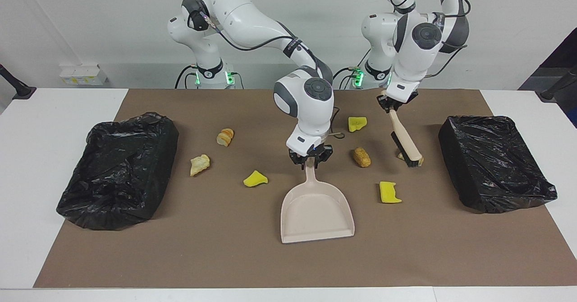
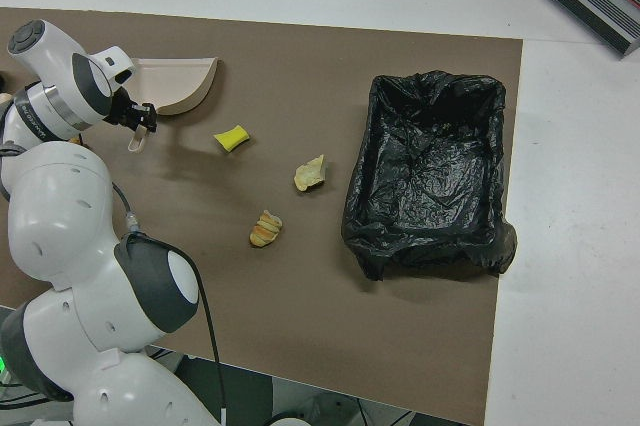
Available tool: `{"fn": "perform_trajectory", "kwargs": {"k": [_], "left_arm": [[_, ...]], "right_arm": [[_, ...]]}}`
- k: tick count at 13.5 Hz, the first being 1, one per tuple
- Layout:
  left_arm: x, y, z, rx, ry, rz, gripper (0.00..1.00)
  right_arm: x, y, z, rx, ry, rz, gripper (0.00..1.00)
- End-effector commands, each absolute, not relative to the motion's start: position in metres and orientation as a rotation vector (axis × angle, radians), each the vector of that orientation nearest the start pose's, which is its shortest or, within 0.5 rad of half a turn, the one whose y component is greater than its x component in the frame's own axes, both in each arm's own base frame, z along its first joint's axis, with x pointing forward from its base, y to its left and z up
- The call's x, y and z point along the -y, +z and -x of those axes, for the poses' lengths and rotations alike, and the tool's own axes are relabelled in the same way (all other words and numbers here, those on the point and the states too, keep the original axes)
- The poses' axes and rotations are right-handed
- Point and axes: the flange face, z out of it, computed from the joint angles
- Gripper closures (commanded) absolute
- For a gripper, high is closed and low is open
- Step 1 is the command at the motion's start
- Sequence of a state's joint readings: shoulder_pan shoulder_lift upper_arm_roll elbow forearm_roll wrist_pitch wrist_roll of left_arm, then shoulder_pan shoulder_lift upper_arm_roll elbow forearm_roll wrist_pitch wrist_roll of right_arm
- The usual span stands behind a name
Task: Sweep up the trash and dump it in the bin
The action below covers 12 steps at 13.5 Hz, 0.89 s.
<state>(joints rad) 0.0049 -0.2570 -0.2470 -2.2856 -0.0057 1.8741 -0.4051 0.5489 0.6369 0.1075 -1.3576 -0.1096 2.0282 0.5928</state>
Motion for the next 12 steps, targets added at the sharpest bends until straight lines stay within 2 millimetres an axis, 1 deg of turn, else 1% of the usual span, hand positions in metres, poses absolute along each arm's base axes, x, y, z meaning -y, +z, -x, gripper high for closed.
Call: {"fn": "perform_trajectory", "kwargs": {"k": [1, 2, 4, 5, 6, 7, 8, 9, 10, 12], "left_arm": [[0.078, 0.438, -0.449, 0.361, 0.137, 3.017, 1.00], [0.069, 0.435, -0.450, 0.388, 0.137, 3.016, 1.00], [0.055, 0.433, -0.453, 0.398, 0.119, 3.023, 1.00], [0.050, 0.427, -0.453, 0.393, 0.103, 3.028, 1.00], [0.047, 0.417, -0.453, 0.394, 0.096, 3.030, 1.00], [0.046, 0.405, -0.454, 0.395, 0.115, 3.032, 1.00], [0.042, 0.392, -0.457, 0.425, 0.151, 3.030, 1.00], [0.028, 0.384, -0.461, 0.469, 0.160, 3.027, 1.00], [0.022, 0.379, -0.463, 0.486, 0.163, 3.026, 1.00], [0.021, 0.372, -0.464, 0.489, 0.188, 3.022, 1.00]], "right_arm": [[-0.421, 0.356, -0.585, 0.161, -0.092, 3.160, 0.69], [-0.420, 0.358, -0.584, 0.161, -0.081, 3.166, 1.00], [-0.421, 0.358, -0.583, 0.152, -0.060, 3.164, 1.00], [-0.421, 0.362, -0.582, 0.151, -0.059, 3.160, 1.00], [-0.422, 0.371, -0.578, 0.162, -0.048, 3.163, 1.00], [-0.422, 0.376, -0.575, 0.221, -0.028, 3.169, 1.00], [-0.421, 0.385, -0.573, 0.331, -0.029, 3.160, 1.00], [-0.416, 0.393, -0.572, 0.490, -0.019, 3.145, 1.00], [-0.412, 0.401, -0.572, 0.630, -0.011, 3.123, 1.00], [-0.397, 0.417, -0.576, 0.907, -0.002, 3.058, 1.00]]}}
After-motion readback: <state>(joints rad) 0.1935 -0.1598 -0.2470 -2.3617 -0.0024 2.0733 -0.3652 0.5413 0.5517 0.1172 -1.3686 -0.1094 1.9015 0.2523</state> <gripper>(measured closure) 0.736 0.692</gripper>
